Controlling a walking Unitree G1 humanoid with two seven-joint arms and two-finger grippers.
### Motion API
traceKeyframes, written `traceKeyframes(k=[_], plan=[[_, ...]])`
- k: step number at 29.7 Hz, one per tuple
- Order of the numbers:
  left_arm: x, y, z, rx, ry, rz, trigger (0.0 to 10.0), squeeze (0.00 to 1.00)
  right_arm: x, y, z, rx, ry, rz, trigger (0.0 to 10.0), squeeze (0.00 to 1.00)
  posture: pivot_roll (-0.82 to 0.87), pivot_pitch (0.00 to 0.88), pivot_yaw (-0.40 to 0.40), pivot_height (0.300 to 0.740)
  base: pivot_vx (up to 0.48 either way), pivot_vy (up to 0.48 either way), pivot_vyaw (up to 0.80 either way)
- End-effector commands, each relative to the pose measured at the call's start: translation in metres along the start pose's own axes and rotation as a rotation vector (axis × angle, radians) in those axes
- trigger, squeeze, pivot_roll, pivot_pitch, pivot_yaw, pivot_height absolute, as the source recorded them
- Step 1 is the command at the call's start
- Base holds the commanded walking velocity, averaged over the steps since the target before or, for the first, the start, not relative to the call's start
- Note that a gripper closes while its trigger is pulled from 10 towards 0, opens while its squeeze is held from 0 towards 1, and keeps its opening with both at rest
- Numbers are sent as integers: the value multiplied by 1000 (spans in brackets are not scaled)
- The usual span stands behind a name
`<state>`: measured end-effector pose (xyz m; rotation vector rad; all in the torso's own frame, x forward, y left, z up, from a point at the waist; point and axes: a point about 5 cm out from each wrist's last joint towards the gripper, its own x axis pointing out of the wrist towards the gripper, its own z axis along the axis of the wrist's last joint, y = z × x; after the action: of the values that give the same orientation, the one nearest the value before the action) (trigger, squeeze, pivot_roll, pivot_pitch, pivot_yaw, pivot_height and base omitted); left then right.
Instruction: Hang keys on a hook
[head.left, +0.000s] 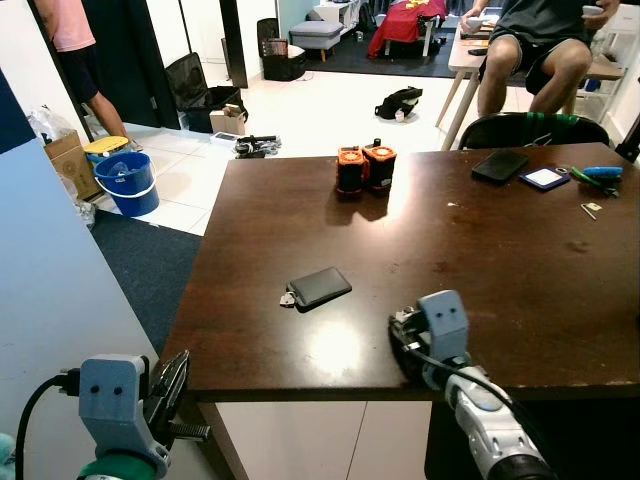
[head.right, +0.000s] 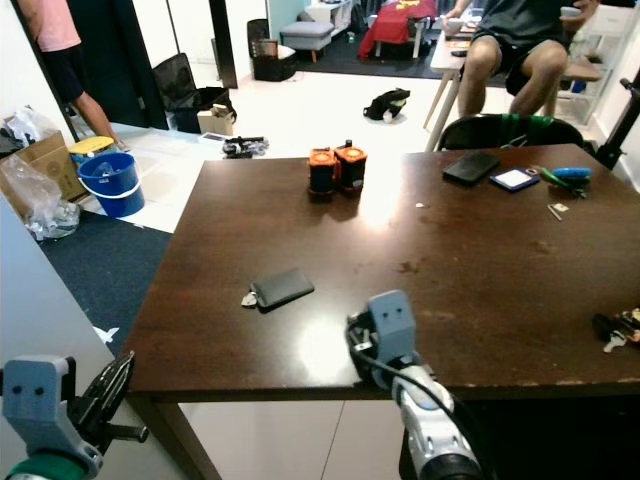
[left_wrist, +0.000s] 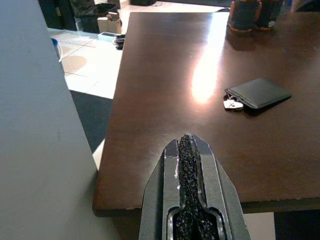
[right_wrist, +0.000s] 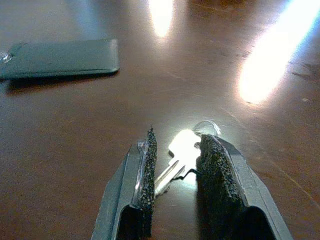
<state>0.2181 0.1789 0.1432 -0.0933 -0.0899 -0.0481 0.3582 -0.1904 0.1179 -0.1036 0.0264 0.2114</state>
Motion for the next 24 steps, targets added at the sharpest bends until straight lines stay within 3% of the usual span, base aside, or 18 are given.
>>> traceKeyframes(k=[1, 24], plan=[[-2, 2, 0, 4, 13, 1, 10000, 0, -4, -1, -13, 36, 59, -4, 10000, 0, -15, 88, 174, 740, 0, 0, 0], [-1, -1, -1, 4, 27, -48, 10000, 0, -12, 2, -33, 25, 323, 92, 10000, 0, -20, 72, 184, 740, 0, 0, 0]])
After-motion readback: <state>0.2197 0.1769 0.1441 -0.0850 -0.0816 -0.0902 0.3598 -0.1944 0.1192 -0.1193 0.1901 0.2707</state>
